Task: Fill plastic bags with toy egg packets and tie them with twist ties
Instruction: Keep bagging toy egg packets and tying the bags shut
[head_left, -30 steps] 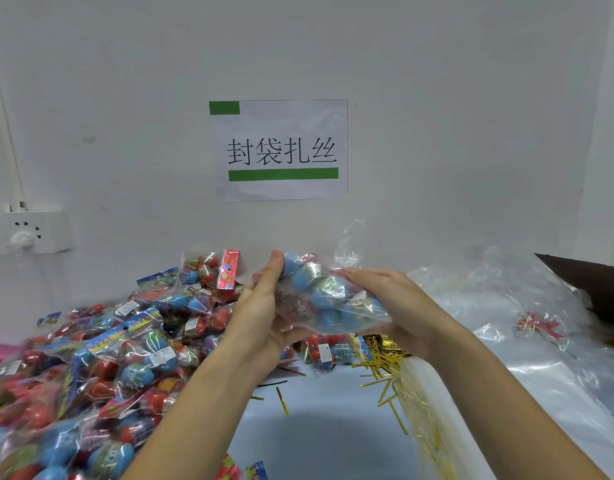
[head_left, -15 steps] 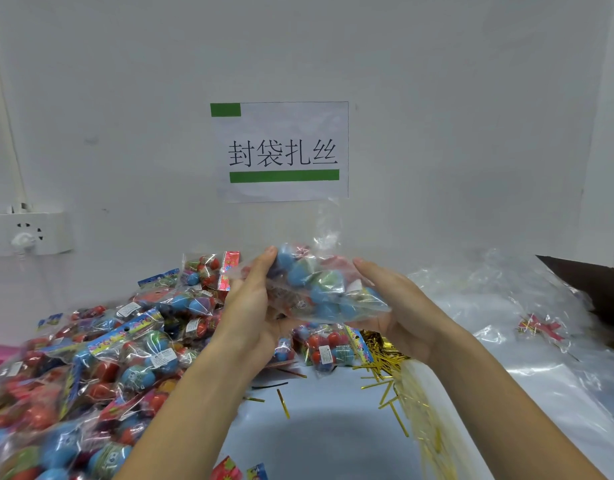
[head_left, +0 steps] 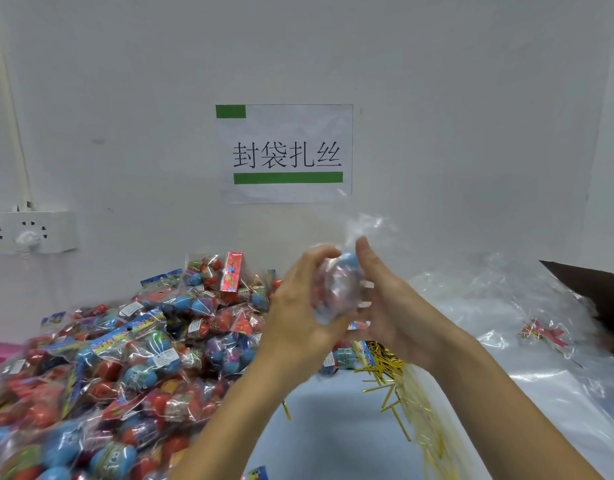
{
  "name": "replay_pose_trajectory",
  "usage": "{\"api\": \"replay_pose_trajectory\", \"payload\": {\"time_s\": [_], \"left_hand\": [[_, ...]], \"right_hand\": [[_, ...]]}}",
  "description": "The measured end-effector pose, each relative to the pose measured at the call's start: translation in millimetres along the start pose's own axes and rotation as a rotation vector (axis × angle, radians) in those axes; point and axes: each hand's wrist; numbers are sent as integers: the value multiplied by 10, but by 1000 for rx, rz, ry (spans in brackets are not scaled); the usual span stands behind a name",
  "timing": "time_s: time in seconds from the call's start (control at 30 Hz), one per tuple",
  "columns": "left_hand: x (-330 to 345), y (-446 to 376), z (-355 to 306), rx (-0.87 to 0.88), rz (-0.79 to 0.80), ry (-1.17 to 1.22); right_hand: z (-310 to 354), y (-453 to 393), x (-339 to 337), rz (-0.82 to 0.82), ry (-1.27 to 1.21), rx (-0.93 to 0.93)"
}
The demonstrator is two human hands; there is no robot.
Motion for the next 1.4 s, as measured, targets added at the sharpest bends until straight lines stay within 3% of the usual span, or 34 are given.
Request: {"api": "replay_pose_trajectory", "payload": {"time_s": [0.13, 0.17, 0.23, 0.33, 0.43, 0.5, 0.67, 0.83, 0.97, 1.07, 1.17, 1.3, 1.4], "left_hand": [[-16, 20, -29, 16, 186, 182], [-62, 12, -31, -18, 180, 249], [-134, -8, -11, -131, 15, 332], [-205, -40, 76, -276, -195, 22], [-243, -54, 138, -467, -123, 212], [-275, -38, 195, -493, -68, 388], [-400, 8, 243, -303, 39, 455], [-413, -2, 195, -278, -1, 409], [-358, -36, 134, -314, -128, 170], [-240, -32, 133, -435, -260, 32], [-105, -7, 129, -597, -371, 128], [50, 47, 144, -728, -259, 426], [87, 84, 185, -720, -213, 580]], "right_hand": [[-63, -29, -48, -1, -119, -48], [-65, -29, -95, 0, -142, -45], [-67, -26, -198, 55, -174, -40], [-98, -17, -315, 189, -204, -53], [-143, -15, -345, 339, -271, -79], [-163, -27, -369, 417, -244, -109], [-229, -46, -492, 371, -125, -165], [-229, -35, -509, 375, -90, -124], [-200, -59, -483, 197, 136, -57], [-215, -89, -409, 93, 155, -33], [-251, -141, -268, 44, 51, -68], [-291, -196, -100, 69, -142, -108], [-292, -219, -65, 54, -221, -120]]}}
Point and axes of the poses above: each hand's wrist, its own y-axis away from the middle knuckle, its own x-axis out of the palm, z = x × y, and after that the axes turned 12 degrees about x, right-handed
